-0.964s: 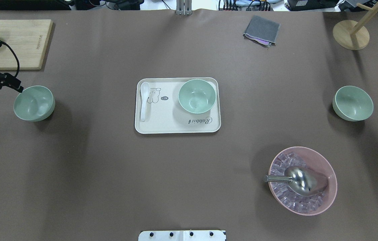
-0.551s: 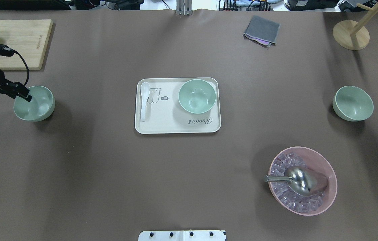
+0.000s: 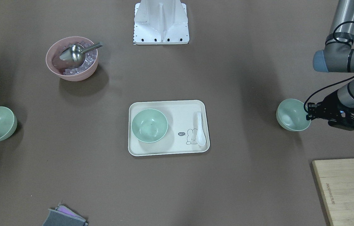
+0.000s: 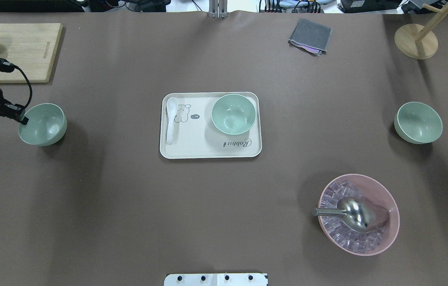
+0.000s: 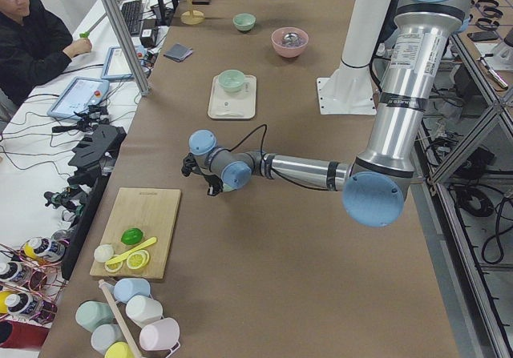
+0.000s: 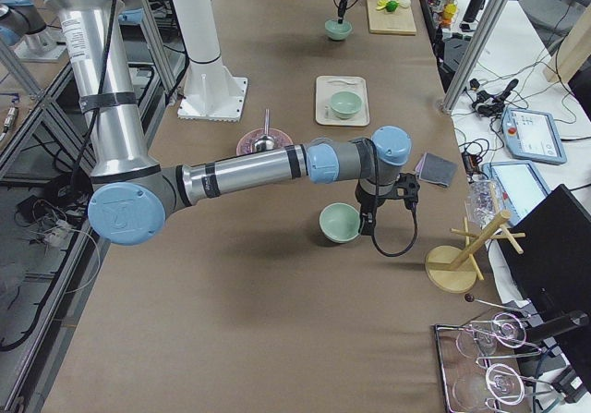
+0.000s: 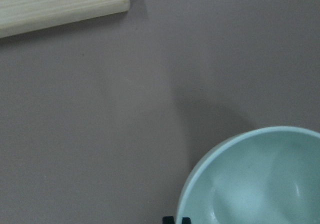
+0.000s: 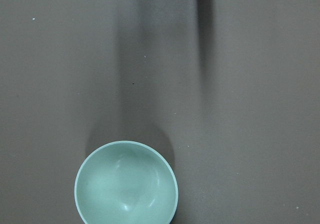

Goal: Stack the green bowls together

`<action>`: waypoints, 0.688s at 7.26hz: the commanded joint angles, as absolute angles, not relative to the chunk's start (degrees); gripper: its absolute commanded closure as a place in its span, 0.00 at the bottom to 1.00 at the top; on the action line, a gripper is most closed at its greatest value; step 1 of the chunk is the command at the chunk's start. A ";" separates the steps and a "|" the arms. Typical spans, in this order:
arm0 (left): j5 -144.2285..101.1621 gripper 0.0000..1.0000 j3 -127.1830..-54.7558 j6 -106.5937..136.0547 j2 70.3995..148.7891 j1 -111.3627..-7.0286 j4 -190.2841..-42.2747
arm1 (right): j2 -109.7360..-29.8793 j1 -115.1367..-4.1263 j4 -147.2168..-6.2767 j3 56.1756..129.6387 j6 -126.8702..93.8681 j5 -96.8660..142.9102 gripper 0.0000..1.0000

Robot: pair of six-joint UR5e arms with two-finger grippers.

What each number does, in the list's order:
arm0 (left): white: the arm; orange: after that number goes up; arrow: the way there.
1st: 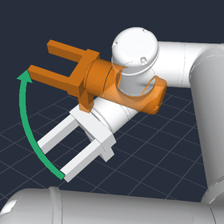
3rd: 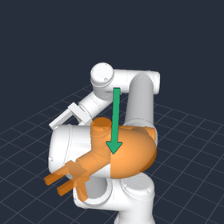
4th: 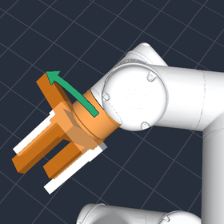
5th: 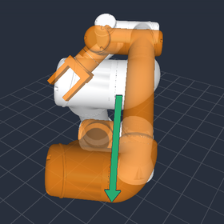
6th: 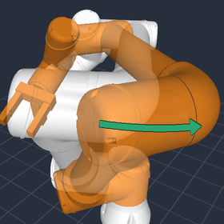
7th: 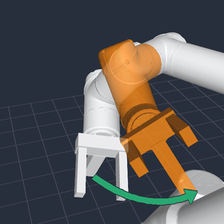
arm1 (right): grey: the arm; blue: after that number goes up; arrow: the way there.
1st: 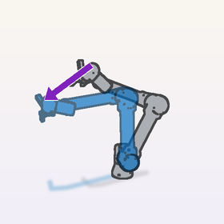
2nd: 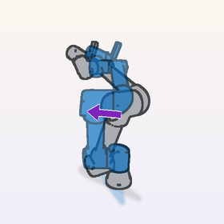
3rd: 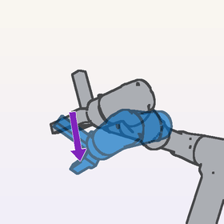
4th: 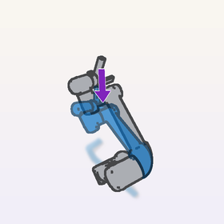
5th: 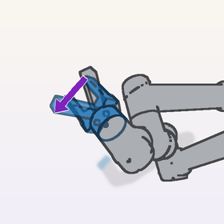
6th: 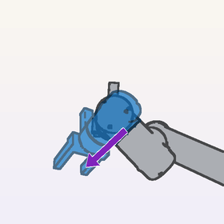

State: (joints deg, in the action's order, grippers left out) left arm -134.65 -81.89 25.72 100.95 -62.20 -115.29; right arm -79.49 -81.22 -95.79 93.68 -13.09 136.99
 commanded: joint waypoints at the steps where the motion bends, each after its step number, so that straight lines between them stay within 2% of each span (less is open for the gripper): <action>1: -140.92 1.00 -86.02 26.28 103.25 -65.62 -105.81 | -78.32 -81.21 -96.33 93.60 -13.10 138.16 0.00; 3: -141.68 1.00 -95.50 26.45 111.75 -67.59 -83.25 | -77.52 -80.08 -95.89 93.25 -13.45 138.08 0.00; 5: -141.33 1.00 -95.01 41.05 119.06 -61.31 -82.60 | -75.43 -75.70 -95.63 92.90 -14.93 137.47 0.00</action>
